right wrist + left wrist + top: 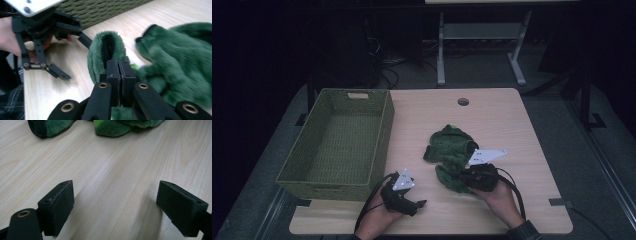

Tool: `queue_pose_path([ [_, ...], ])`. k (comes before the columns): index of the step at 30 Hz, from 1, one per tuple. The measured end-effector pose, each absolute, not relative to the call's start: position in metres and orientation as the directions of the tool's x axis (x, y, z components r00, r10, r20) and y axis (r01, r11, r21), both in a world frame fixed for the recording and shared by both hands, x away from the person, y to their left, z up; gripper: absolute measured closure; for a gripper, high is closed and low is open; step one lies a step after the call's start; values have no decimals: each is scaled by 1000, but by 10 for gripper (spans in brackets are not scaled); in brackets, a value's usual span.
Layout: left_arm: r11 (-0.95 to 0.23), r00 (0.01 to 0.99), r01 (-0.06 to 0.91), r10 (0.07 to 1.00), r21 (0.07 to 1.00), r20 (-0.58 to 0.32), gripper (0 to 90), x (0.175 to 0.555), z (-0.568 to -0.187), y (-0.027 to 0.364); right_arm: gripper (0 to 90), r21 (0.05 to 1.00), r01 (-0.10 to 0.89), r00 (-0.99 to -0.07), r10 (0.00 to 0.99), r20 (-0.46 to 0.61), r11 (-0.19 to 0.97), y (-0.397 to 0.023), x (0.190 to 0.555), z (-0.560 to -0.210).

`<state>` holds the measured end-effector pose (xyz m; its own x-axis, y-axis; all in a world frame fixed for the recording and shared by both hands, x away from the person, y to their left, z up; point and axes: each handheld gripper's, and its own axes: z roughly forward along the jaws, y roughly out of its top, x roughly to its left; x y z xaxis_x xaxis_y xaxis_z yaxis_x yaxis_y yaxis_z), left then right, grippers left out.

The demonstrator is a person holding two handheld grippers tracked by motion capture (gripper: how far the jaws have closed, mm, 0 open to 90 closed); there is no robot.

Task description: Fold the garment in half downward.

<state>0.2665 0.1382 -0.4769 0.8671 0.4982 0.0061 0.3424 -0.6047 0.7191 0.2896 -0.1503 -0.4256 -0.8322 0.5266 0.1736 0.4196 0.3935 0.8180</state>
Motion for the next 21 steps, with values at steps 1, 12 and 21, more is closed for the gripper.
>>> queue_pose_path([
  [1,-603,866,345,499,719,3,139,266,-477,138,878,818,428,-825,535,181,384,-153,290,-426],
  [12,-603,866,349,499,717,-2,139,266,-477,138,862,784,483,-765,624,159,391,-179,294,-434],
  [21,-603,866,349,499,717,-1,140,266,-477,138,822,778,512,-711,688,146,365,-207,294,-431],
])
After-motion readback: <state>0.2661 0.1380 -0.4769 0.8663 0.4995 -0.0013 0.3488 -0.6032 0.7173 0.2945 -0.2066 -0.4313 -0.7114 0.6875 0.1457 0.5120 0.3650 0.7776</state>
